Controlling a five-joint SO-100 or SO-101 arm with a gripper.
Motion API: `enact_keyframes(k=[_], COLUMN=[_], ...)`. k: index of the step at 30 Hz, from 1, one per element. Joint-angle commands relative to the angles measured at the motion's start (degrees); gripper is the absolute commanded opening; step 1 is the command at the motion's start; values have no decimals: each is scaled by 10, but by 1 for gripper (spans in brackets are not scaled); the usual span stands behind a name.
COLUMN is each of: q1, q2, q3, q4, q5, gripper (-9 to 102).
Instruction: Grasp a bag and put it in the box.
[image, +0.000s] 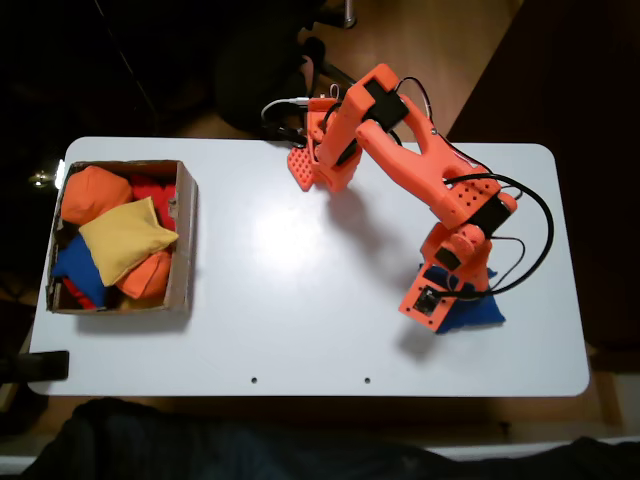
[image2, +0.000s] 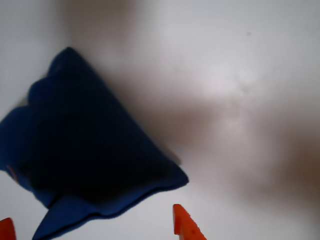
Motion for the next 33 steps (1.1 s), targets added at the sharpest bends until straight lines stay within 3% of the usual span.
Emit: enact_keyframes(k=[1,3,13,23,33], q1=[-6,-8,-12,-11,-11], q2=[-1,-4,-15,-18,36], q3=[0,1,8,11,47], q4=[-9,-9,-18,-41,-41], q5=[-3,-3,-4,10,185], gripper=[62,68,75,75,75])
